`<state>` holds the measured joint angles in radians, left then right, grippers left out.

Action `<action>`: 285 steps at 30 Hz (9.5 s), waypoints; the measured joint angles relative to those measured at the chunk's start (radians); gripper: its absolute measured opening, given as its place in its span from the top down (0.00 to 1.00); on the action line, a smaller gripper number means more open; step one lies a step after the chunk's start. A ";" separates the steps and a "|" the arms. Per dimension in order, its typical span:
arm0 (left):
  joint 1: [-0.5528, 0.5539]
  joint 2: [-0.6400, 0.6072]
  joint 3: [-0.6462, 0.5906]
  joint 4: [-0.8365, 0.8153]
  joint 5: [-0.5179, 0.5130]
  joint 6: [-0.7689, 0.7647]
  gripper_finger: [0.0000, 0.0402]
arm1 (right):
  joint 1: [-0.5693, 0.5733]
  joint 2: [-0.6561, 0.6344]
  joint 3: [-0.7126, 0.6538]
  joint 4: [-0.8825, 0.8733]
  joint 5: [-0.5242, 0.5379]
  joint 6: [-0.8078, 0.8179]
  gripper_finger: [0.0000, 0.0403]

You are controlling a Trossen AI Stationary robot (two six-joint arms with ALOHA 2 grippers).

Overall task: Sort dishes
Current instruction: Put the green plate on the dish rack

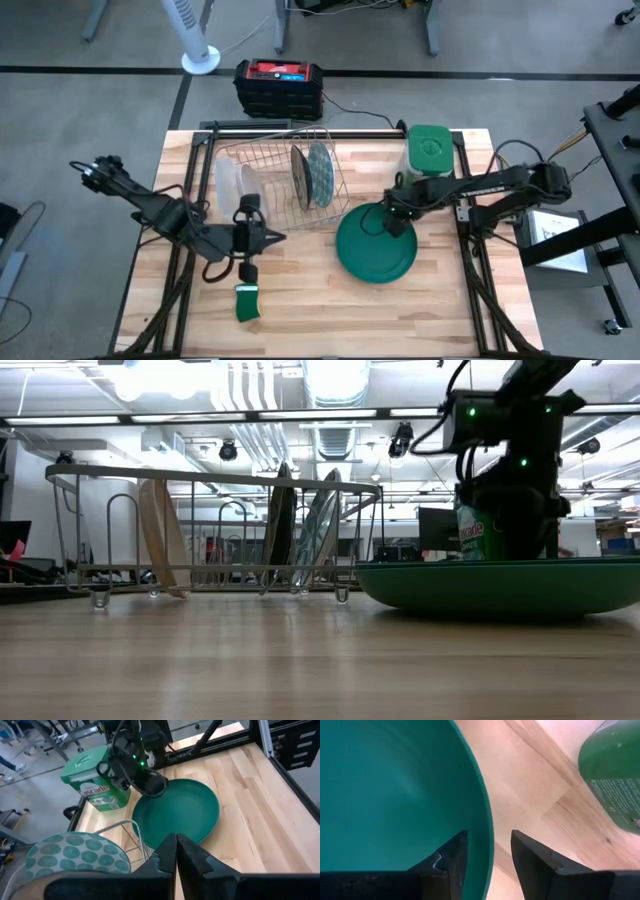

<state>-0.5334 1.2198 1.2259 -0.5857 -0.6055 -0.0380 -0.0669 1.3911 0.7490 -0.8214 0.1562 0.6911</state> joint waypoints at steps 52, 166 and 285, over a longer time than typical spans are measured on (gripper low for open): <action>-0.001 0.000 -0.018 0.021 -0.159 0.032 1.00 | 0.056 -0.472 0.064 -0.101 0.009 -0.040 0.99; 0.284 -0.401 -0.179 0.153 0.072 0.069 0.36 | 0.509 0.427 1.282 0.020 1.380 -0.476 1.00; 0.555 -0.674 -0.192 0.429 0.081 0.423 0.27 | 0.414 0.732 1.233 0.643 1.412 -0.173 0.91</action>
<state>0.0216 0.5459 1.0340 -0.1570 -0.5244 0.3849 0.3468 2.1232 1.9820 -0.1781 1.5683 0.5179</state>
